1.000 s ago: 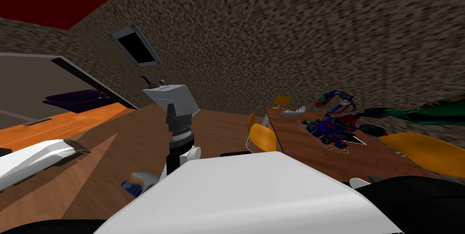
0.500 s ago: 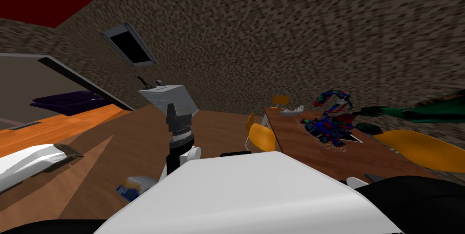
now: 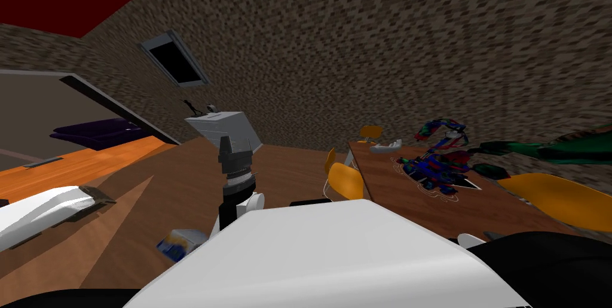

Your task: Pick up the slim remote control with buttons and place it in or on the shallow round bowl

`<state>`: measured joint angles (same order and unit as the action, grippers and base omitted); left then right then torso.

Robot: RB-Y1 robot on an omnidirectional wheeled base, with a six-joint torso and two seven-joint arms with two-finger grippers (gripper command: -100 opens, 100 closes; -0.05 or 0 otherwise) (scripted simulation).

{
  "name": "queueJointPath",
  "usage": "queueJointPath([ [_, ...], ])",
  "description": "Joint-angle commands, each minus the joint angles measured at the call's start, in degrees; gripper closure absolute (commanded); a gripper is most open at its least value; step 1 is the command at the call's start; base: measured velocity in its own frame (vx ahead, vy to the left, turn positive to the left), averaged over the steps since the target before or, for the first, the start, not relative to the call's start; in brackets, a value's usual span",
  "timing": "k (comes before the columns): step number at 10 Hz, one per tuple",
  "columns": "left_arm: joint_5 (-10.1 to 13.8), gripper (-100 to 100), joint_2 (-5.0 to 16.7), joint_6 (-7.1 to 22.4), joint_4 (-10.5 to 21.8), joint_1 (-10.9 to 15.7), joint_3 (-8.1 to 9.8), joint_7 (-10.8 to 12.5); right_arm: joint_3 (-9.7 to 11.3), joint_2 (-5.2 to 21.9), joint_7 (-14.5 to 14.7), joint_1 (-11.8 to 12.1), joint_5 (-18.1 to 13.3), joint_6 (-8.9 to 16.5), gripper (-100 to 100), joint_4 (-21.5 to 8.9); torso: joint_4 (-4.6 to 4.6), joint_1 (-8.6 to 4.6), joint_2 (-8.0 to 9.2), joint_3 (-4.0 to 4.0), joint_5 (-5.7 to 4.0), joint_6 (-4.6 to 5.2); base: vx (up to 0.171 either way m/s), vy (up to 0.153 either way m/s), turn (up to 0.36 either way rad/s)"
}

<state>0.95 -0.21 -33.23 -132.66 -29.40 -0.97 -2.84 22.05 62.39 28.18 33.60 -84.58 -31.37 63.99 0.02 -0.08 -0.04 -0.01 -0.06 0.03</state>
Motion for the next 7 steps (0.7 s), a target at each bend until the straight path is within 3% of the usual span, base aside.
queueJointPath([
  [1, 0.0, 0, 0.0, 0.0, 0.0, 0.0, 0.0, 0.0, 0.04, -0.15, 2.86, -1.41, 2.86, -1.84, 100, -2.86, 0.0, 0.0, 0.0, 0.0, 0.0, 0.0, -0.056, 0.053, 0.214],
  [4, 0.0, 0, 0.0, 0.0, 0.0, 0.0, 0.0, 0.0, 0.16, -0.21, 5.84, -2.31, 6.24, -2.98, 100, -7.02, 0.01, 0.06, 0.14, 0.07, 0.01, 0.02, -0.049, 0.037, 0.082],
  [5, 0.0, 0, 0.0, 0.0, 0.0, 0.0, 0.0, 0.0, 0.29, -0.26, 8.03, -3.22, 8.6, -4.13, 100, -8.9, -0.01, 0.03, 0.11, 0.05, 0.02, 0.06, -0.049, 0.037, 0.121],
  [6, 0.0, 0, 0.0, 0.0, 0.0, 0.0, 0.0, 0.0, 0.29, -0.26, 8.03, -3.22, 8.75, -4.13, 100, -9.85, 0.01, 0.05, 0.12, 0.06, 0.02, 0.02, -0.042, 0.035, 0.07],
  [7, 0.0, 0, 0.0, 0.0, 0.0, 0.0, 0.0, 0.0, 0.42, -0.32, 10.22, -4.12, 11.13, -5.27, 100, -12.05, 0.01, 0.05, 0.11, 0.06, 0.03, 0.05, -0.04, 0.051, 0.125],
])
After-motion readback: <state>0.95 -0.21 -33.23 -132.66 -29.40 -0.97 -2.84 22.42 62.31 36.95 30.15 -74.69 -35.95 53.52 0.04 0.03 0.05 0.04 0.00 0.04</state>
